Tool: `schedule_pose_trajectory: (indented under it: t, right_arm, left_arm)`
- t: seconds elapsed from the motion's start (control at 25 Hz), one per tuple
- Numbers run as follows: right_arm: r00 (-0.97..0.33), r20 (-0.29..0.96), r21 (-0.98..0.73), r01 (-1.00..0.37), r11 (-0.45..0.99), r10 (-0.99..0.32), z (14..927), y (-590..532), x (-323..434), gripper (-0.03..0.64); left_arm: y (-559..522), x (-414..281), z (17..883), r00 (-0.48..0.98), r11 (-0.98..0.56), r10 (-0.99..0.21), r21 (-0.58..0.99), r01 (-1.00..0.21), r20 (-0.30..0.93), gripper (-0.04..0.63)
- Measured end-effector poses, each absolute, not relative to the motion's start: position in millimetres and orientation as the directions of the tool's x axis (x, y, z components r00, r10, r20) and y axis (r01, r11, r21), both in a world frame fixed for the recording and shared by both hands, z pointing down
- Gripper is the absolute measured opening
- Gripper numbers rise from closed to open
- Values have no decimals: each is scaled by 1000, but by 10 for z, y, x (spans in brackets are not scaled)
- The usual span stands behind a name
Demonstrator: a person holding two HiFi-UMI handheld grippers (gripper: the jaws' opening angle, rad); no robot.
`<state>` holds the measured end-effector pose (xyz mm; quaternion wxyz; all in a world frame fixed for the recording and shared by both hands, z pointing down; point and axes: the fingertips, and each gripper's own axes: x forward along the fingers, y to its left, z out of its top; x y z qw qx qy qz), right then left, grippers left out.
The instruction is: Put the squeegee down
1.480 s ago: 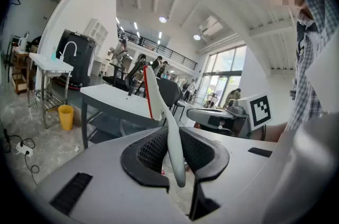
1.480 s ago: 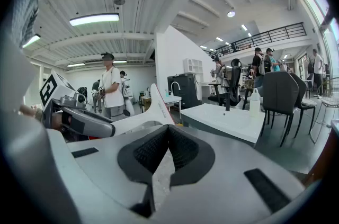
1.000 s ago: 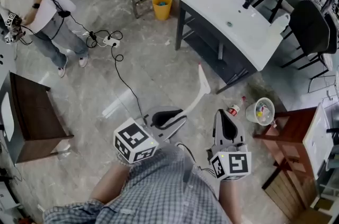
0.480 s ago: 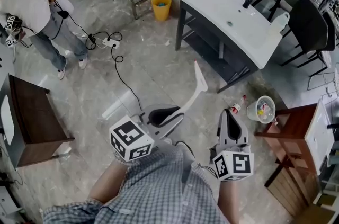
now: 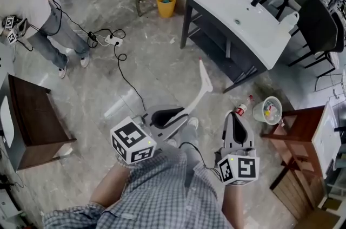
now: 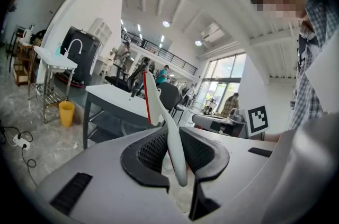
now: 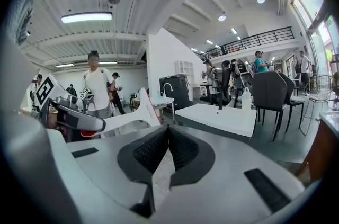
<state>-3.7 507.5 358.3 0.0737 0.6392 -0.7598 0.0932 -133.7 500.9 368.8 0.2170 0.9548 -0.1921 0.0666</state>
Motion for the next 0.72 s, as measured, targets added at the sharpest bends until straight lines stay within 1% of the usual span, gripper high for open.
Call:
schedule_pose_trajectory:
  t: [0.24,0.56,0.72]
  right_arm:
    - [-192,241,-39,-981,188,-951,3655,4835,32,8]
    - [-246,223,-54,-969,240,-943,3642,4248,170,8]
    - [-272,217,-45,-962,268,-938,3608,3894,290,8]
  left_arm:
    - [4802,-1261,3689,913,-822,-356,400,-407,198,74]
    - [4332,-1186,3663,892,-787,-409,420,-451,192,74]
    - [4016,-1107,3635,874,-781,-441,392,-486,205,74]
